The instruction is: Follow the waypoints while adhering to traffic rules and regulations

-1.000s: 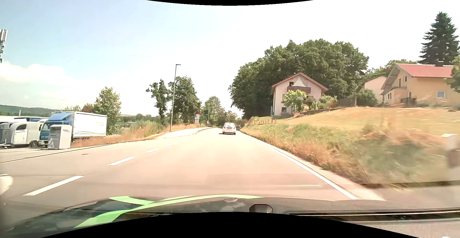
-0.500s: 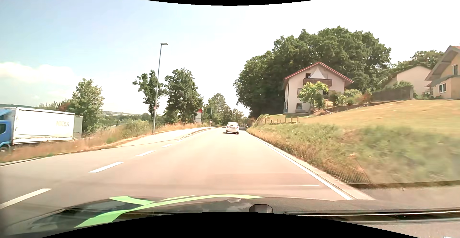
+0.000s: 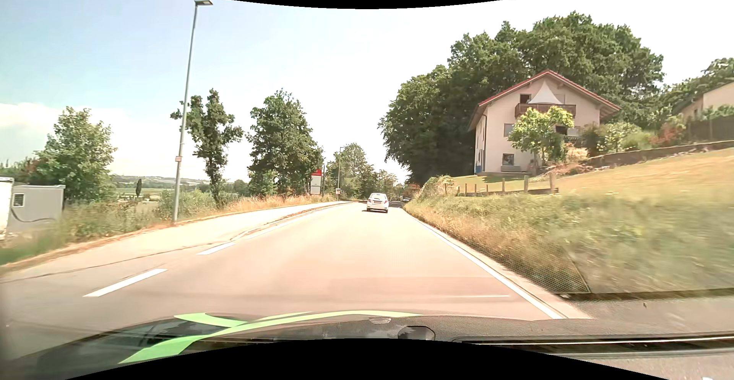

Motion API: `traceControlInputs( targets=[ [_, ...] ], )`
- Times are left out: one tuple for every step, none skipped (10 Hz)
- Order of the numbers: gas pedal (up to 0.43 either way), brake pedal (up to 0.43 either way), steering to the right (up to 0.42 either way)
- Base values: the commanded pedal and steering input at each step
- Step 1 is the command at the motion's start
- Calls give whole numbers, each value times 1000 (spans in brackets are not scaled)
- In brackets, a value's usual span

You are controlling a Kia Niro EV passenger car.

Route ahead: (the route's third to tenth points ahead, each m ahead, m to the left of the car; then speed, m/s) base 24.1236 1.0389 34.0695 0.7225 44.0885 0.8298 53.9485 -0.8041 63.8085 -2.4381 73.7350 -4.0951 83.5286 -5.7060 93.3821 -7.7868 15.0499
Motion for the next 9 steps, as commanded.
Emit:
traceControlInputs(
  targets=[
    [280, 0, -7],
    [280, 0, -7],
    [280, 0, -7],
    [260, 0, -7],
    [248, 0, -6],
    [248, 0, -5],
    [260, 0, -4],
    [260, 0, -3],
    [260, 0, -3]
  ],
)
